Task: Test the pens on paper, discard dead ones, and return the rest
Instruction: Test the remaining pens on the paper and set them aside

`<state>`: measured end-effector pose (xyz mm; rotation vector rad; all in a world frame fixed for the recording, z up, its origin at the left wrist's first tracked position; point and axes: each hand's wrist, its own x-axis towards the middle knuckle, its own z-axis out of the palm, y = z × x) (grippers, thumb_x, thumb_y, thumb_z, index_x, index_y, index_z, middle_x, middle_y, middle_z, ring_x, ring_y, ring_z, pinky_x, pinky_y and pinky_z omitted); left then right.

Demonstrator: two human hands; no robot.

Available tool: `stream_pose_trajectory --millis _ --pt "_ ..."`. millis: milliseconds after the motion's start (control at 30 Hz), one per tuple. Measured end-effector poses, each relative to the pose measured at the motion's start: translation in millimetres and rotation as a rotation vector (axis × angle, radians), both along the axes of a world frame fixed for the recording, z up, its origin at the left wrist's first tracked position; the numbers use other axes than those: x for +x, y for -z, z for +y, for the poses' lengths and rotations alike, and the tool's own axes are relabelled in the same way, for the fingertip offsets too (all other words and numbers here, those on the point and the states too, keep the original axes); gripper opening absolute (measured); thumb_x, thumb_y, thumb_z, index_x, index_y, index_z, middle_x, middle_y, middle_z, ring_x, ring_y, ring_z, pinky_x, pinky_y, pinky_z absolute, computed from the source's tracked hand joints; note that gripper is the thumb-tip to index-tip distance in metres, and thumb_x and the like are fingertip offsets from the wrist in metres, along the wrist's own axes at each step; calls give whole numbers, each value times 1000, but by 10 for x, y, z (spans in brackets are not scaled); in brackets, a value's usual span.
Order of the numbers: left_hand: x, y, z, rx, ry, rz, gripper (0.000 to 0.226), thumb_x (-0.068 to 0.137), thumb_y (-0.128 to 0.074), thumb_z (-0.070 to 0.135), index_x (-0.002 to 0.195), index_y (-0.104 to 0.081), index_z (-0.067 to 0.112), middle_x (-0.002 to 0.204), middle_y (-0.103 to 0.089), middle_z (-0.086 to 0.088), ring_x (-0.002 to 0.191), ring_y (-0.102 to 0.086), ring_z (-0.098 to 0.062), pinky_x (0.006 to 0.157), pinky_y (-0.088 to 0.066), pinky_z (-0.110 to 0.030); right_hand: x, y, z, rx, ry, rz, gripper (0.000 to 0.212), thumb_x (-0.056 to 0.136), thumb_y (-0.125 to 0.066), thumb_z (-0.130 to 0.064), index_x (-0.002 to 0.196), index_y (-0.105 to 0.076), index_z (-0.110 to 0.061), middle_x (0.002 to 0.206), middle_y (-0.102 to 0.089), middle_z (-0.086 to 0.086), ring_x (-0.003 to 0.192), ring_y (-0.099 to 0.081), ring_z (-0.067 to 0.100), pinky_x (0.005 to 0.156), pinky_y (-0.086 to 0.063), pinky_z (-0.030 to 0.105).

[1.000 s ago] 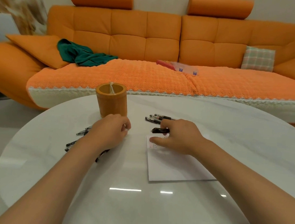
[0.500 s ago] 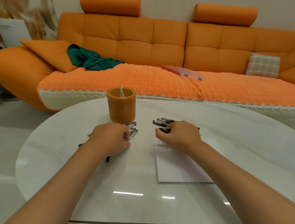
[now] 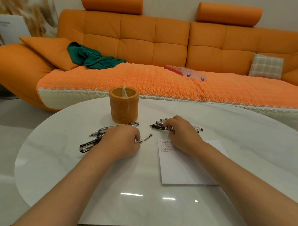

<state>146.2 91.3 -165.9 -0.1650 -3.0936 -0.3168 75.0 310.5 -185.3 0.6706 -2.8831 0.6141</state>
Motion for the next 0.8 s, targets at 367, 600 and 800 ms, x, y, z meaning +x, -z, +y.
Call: stream_pose_trajectory --millis 367,600,800 --pt "-3 6 71 114 41 86 21 95 -56 26 110 -70 31 101 -62 12 93 -58 -8 74 -49 -24 51 -109 -9 -1 -87 215 37 93 -58 -12 128 -63 -24 123 -60 -1 112 -53 21 92 -43 33" --pt "40 -37 161 319 136 169 17 98 -60 28 111 -69 31 91 -57 18 82 -56 -2 66 -42 -16 346 -261 -79 -67 -247 60 21 99 -58 -27 116 -71 -27 97 -63 -10 87 -56 10 77 -47 32" --pt "25 -2 48 249 79 69 19 98 -60 35 114 -69 29 96 -62 17 86 -56 -1 73 -49 -23 303 -201 175 -180 -110 -45 16 99 -58 -23 107 -71 -25 100 -63 -12 93 -56 9 86 -49 34"
